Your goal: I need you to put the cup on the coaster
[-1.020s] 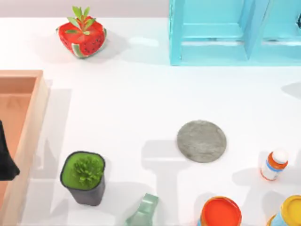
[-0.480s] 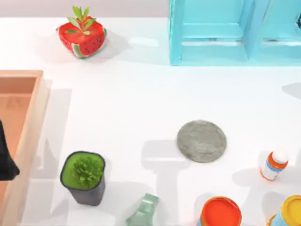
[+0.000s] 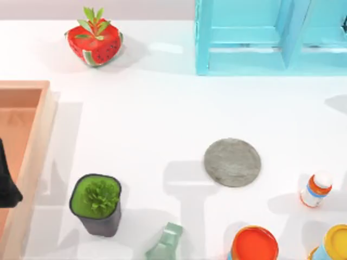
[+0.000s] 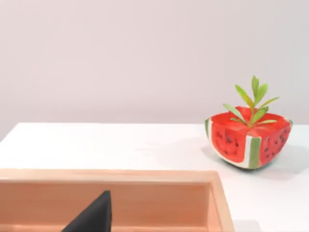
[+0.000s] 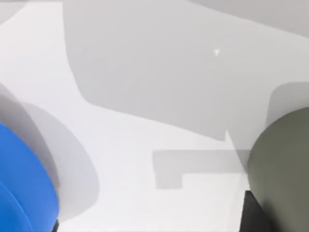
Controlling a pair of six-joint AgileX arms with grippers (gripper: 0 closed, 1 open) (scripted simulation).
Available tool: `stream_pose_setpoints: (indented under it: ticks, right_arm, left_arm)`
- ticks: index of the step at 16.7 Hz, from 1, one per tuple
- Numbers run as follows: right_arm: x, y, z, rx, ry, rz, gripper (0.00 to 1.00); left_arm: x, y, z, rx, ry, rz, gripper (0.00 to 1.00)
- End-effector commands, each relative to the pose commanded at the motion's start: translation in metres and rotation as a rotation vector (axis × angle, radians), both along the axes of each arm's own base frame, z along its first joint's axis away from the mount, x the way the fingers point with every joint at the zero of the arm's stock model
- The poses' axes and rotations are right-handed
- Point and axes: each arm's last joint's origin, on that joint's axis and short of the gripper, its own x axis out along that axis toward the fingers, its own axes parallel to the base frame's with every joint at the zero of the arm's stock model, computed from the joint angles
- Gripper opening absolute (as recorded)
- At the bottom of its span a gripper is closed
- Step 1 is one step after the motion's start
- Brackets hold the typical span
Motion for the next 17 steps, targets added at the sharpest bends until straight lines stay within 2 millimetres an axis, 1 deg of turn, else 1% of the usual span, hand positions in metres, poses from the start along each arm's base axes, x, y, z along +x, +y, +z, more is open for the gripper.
stream_pose_setpoints:
  ticks: [4, 6, 8, 10, 13, 15, 17]
  right_arm:
    - [0.003, 0.002, 0.001, -0.002, -0.003, 0.0, 0.0]
    - [0.014, 0.014, 0.005, -0.008, -0.006, -0.002, 0.0]
    - [0.031, 0.036, 0.008, -0.012, -0.007, -0.012, 0.0]
    - [0.051, 0.067, 0.012, -0.013, -0.004, -0.039, 0.0]
    - [0.079, 0.128, 0.018, -0.013, 0.006, -0.133, 0.0]
    - [0.092, 0.173, 0.02, -0.014, 0.02, -0.239, 0.0]
    - [0.098, 0.218, 0.021, -0.022, 0.041, -0.379, 0.0]
  left_arm:
    - [0.0, 0.0, 0.0, 0.0, 0.0, 0.0, 1.0]
    - [0.0, 0.0, 0.0, 0.0, 0.0, 0.0, 1.0]
    - [0.0, 0.0, 0.0, 0.0, 0.0, 0.0, 1.0]
    - [0.0, 0.0, 0.0, 0.0, 0.0, 0.0, 1.0]
    - [0.0, 0.0, 0.0, 0.0, 0.0, 0.0, 1.0]
    - [0.0, 0.0, 0.0, 0.0, 0.0, 0.0, 1.0]
    - [0.0, 0.0, 0.0, 0.0, 0.0, 0.0, 1.0]
